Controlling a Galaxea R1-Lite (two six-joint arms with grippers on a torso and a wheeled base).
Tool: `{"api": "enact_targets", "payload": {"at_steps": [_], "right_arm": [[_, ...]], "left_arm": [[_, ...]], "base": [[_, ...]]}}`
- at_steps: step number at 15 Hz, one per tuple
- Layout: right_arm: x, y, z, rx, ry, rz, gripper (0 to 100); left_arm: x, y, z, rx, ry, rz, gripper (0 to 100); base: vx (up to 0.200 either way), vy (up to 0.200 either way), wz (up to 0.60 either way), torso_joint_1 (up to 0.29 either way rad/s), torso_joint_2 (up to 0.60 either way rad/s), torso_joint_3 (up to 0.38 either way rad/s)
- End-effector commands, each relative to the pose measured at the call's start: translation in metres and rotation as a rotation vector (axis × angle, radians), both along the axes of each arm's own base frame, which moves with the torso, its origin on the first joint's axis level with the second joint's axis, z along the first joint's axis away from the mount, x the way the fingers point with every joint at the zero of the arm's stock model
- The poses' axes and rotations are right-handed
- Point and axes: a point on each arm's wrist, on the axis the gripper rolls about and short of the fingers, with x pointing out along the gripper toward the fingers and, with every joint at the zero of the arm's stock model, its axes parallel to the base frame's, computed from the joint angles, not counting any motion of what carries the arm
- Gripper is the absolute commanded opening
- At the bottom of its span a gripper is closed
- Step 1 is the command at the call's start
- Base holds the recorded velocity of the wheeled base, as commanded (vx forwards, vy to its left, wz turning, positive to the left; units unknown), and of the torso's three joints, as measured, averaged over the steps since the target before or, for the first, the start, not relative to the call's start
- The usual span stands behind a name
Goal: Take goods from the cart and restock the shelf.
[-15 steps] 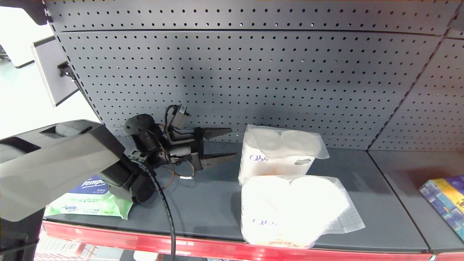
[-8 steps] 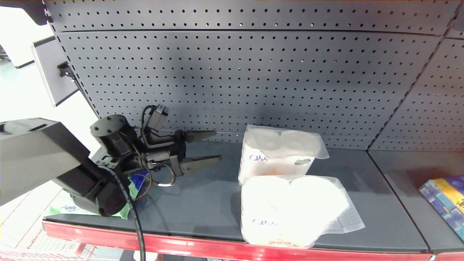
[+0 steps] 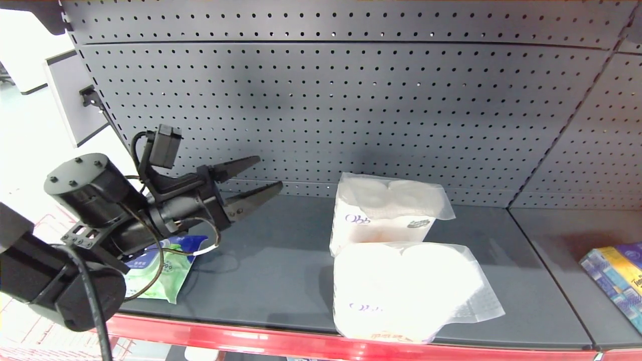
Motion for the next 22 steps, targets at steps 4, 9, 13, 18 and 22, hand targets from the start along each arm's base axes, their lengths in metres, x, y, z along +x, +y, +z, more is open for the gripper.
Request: {"api": "enact_targets", "payload": {"at_steps": [4, 9, 13, 18, 22], "right_arm": [[0.000, -0.001, -0.001, -0.011, 0.008, -0.059, 100], [0.009, -0.003, 0.027, -0.025, 0.078, -0.231, 100], [0.064, -0.004, 0.078, -0.069, 0.288, -0.296, 100], [0.104, 0.003, 0.055, -0.055, 0.579, -0.187, 100], [0.133, 0.018, 0.056, -0.083, 0.666, -0.089, 100]], "left_arm": [[-0.039, 0.019, 0.007, -0.007, 0.047, 0.376, 100], [-0.112, 0.047, 0.023, 0.185, 0.231, 0.751, 100], [-0.205, 0.071, 0.026, 0.317, 0.370, 0.714, 100], [-0.261, 0.089, 0.016, 0.340, 0.379, 0.715, 100], [-0.262, 0.089, 0.017, 0.378, 0.338, 0.726, 100]], "base": [[0.000, 0.000, 0.00, 0.000, 0.00, 0.000], [0.000, 0.000, 0.00, 0.000, 0.00, 0.000], [0.000, 0.000, 0.00, 0.000, 0.00, 0.000], [0.000, 0.000, 0.00, 0.000, 0.00, 0.000], [0.000, 0.000, 0.00, 0.000, 0.00, 0.000]]}}
